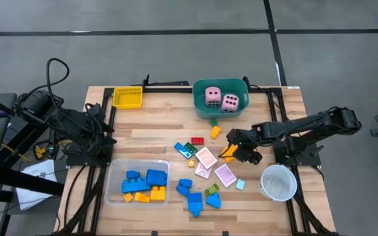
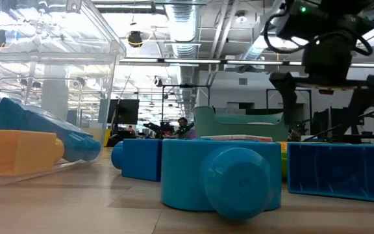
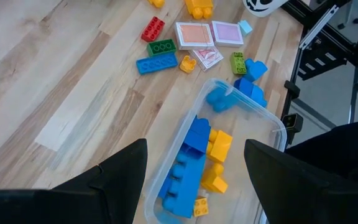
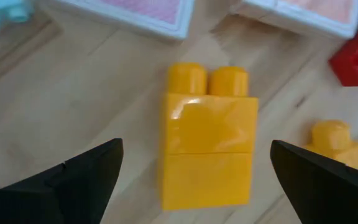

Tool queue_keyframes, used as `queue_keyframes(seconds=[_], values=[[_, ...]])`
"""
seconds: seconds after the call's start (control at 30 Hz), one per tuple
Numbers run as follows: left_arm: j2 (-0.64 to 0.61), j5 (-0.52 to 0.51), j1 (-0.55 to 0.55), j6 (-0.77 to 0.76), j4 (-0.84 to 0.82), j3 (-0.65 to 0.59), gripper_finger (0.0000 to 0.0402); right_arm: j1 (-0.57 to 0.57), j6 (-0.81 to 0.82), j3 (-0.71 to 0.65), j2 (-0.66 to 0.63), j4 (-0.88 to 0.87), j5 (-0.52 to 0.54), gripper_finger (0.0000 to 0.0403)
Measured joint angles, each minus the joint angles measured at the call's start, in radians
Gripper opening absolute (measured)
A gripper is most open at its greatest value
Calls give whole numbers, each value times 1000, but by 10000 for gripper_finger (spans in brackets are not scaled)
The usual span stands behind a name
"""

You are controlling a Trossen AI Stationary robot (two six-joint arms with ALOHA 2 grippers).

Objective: Pick & Place Toys
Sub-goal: Put the yellow game pieces into the transparent bin

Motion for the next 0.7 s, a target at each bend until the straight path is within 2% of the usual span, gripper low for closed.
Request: queue_keyframes(seconds=[0.3, 0.47, 0.7], values=[[0, 0, 0, -6, 1, 0, 264, -52, 0, -38, 9, 119, -1, 397], [0, 0, 0, -6, 20, 0, 264, -82, 1, -38, 85, 109, -47, 397], [7, 1, 0, -10, 24, 0, 264, -86, 4, -10, 216, 117, -43, 394]])
